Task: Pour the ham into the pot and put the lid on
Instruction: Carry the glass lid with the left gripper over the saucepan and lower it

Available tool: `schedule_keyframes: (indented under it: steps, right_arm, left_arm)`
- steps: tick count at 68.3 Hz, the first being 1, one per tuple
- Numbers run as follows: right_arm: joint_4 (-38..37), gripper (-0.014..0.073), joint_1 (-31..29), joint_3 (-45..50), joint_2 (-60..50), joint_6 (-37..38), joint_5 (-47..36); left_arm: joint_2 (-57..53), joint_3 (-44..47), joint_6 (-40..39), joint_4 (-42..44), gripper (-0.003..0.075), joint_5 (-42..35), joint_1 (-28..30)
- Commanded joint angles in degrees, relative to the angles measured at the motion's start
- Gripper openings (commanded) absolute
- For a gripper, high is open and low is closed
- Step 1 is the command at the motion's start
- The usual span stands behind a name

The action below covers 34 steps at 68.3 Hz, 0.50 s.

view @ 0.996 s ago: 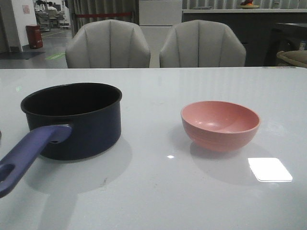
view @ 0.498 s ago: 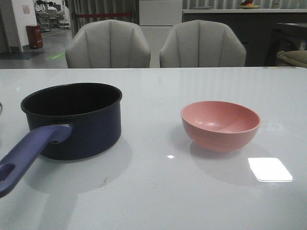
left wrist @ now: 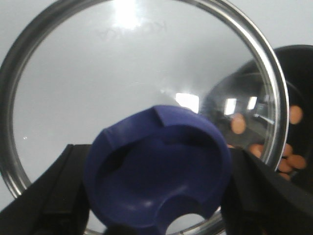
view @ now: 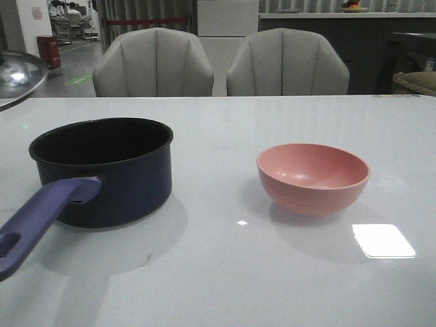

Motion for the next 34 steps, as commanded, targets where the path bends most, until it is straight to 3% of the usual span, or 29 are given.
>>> schedule_keyframes:
  steps: [1, 18, 34]
  right_arm:
    - [0.11, 0.0178, 0.01, -1.63, 0.33, -0.55, -4.55]
    - [0.11, 0.0178, 0.01, -1.63, 0.33, -0.55, -4.55]
    - [0.11, 0.0178, 0.01, -1.63, 0.33, -0.55, -4.55]
  left_arm:
    - [-1.2, -4.22, 0.14, -1.11, 0.0236, -1.06, -5.23]
    - [4.89, -8.41, 0.14, -2.64, 0.0283, 4.14, -12.95]
    - [8.1, -8.76, 0.14, -4.58, 0.0307, 4.42, -14.34]
